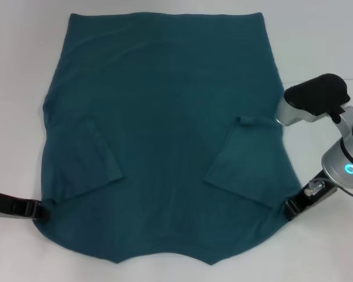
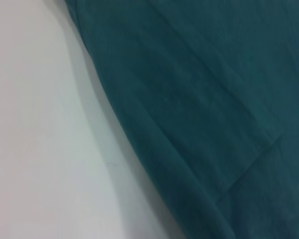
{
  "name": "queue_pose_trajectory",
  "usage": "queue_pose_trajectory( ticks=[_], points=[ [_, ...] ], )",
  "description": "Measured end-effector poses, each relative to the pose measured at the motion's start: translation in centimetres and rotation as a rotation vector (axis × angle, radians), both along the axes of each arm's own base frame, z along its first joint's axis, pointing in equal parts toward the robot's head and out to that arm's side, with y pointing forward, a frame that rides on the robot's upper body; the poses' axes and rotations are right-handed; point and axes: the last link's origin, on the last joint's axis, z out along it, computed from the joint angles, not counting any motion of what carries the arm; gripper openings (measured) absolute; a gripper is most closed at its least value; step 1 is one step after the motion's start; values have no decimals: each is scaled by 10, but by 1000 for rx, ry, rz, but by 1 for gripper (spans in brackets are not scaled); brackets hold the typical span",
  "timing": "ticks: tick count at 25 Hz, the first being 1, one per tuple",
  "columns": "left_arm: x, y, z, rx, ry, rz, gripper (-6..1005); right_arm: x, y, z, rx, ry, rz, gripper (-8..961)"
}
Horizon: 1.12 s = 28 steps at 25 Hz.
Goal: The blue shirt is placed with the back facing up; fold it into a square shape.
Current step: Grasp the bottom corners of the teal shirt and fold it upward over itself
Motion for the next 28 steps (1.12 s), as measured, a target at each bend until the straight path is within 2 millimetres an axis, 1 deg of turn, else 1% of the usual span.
queue_pose_trajectory(
  ticks=[5, 9, 12, 15, 17, 19, 24, 28],
  points=[
    [0, -6, 5, -39, -16, 13, 49, -10, -5, 4, -110, -7, 48, 55],
    [0, -18, 8, -117, -35, 32, 50, -17, -21, 9, -282, -10, 92, 55],
    [-1, -32, 9, -197, -53, 57, 50, -21, -34, 10, -399, 6, 121, 56],
    [-3, -50, 10, -286, -66, 89, 50, -29, -47, 9, -509, 71, 145, 56],
    [-5, -63, 10, -348, -76, 116, 50, -32, -52, 10, -555, 84, 146, 56],
    [-5, -73, 10, -398, -89, 139, 50, -32, -53, 9, -566, 72, 142, 56],
    [-6, -98, 15, -506, -111, 203, 50, -26, -63, -3, -664, 24, 111, 56],
    [-8, -112, 16, -568, -103, 236, 49, -28, -75, -18, -752, 47, 95, 56]
  ],
)
